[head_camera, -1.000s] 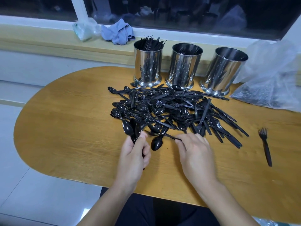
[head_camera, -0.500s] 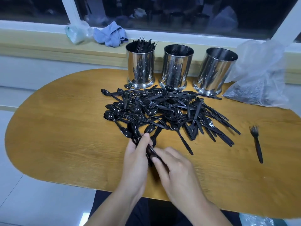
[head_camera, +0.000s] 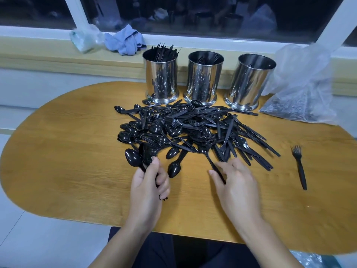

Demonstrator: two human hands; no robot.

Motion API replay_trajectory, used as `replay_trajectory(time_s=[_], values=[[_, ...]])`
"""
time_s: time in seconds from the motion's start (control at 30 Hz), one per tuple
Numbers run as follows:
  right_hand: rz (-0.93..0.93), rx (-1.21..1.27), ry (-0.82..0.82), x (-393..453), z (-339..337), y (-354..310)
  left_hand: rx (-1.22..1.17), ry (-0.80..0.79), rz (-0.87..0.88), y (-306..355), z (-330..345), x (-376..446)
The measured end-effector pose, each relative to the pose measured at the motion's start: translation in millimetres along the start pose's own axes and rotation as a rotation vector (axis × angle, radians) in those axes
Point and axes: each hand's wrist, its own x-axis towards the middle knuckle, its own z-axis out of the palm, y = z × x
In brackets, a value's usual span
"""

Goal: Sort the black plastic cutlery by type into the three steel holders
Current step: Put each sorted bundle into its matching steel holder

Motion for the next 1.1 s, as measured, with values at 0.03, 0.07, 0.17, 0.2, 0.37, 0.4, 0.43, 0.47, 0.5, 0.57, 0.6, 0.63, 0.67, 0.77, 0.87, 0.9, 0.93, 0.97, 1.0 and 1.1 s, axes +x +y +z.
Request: replay_trajectory(time_s=[0.03,0.07,0.17,0.2,0.37,0.4,0.43,0.47,0.5,0.57,0.6,0.63,0.67,0.77,0.87,0.9,0.93,0.97,1.0,1.1], values=[[-0.001,-0.002,0.006,-2,0,0,0.031,-0.013,0.023,0,0,-2],[-0.003,-0.003,0.007,-3,1,0,0.058,-0.021,0.04,1,0,-3],[0.026,-0.001,-0.014,-5,-5,-3,0.107,-0.026,0.035,1,0,-6],[0.043,-0.007,-0.028,-5,-8,-3,0.1,-0.025,0.021,1,0,-6],[0.063,-0.141,-0.047,-5,-17,3,0.081,-0.02,-0.015,2,1,-7],[0.052,-0.134,-0.042,-5,-18,4,0.104,-0.02,-0.004,3,1,-7],[0.048,-0.092,-0.047,-6,-18,4,0.126,-0.018,-0.001,3,2,-7],[0.051,-0.017,-0.058,-8,-19,3,0.141,-0.018,-0.009,4,4,-8],[0.053,0.076,-0.072,-9,-20,1,0.153,-0.022,-0.025,6,5,-9],[0.047,0.276,-0.121,-12,-19,-10,0.173,-0.041,-0.051,11,8,-10],[0.038,0.383,-0.164,-14,-19,-18,0.179,-0.056,-0.053,12,10,-10],[0.024,0.479,-0.211,-16,-17,-27,0.179,-0.068,-0.051,13,10,-10],[0.0,0.547,-0.253,-18,-16,-38,0.174,-0.076,-0.046,12,10,-9],[-0.076,0.605,-0.329,-22,-10,-62,0.146,-0.074,-0.034,11,8,-6],[-0.101,0.621,-0.364,-22,-3,-71,0.114,-0.073,-0.036,11,5,-5],[-0.105,0.622,-0.37,-22,-1,-72,0.114,-0.068,-0.033,11,4,-5],[-0.101,0.628,-0.374,-21,0,-73,0.125,-0.065,-0.029,11,3,-4],[-0.095,0.624,-0.374,-21,1,-73,0.139,-0.061,-0.021,11,2,-4],[-0.091,0.62,-0.36,-20,2,-71,0.142,-0.052,-0.009,11,1,-3],[-0.081,0.51,-0.239,-9,9,-59,0.062,-0.02,0.022,12,-5,2]])
